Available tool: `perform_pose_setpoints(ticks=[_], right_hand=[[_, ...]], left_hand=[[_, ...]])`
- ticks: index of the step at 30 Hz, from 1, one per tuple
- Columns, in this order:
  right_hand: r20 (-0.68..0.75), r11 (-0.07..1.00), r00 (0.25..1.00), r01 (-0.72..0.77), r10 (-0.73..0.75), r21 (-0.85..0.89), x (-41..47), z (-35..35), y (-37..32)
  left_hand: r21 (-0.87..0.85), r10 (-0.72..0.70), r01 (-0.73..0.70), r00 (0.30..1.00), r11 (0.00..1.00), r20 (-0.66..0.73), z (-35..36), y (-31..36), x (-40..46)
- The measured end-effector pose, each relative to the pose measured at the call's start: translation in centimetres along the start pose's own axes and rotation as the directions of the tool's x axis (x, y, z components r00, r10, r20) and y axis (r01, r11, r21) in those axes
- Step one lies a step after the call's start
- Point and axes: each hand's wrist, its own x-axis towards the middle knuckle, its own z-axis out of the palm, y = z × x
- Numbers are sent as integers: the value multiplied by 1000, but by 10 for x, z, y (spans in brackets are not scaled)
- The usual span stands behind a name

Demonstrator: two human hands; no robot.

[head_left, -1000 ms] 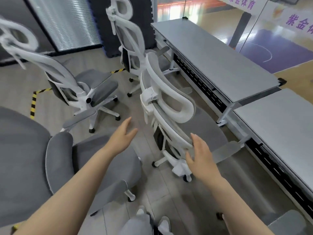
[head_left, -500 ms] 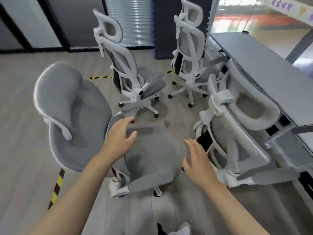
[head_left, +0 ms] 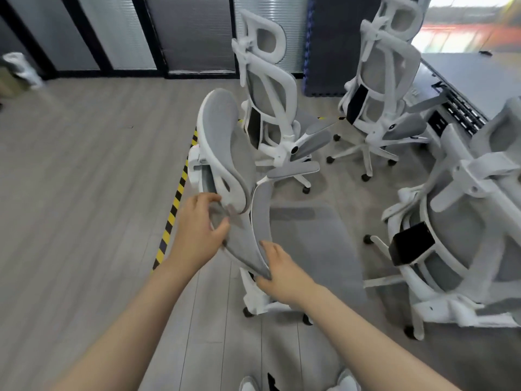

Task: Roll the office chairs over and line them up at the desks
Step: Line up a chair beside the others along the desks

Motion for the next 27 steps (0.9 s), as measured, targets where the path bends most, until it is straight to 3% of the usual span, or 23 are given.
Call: perform_pose_setpoints(ticks=[3, 6, 12, 20, 27], right_hand=[[36, 998, 999, -35, 36, -47, 15, 16, -22], [2, 995, 996, -94, 94, -16, 26, 22, -35], [-77, 988, 985, -156, 156, 8, 28, 23, -42], [-118, 979, 972, -203, 202, 9, 8, 29, -31], [-123, 970, 963, -242, 241, 0, -11, 26, -16]], left_hand=[[-103, -129, 145, 981, 984, 145, 0, -19, 1], [-217, -165, 225, 950, 950, 265, 4, -30, 3], [-356, -128, 215, 959, 910, 252, 11, -35, 5], [-370, -190, 315, 923, 874, 336, 21, -28, -12], [-316, -137, 256, 925, 914, 355, 35, -21, -19]])
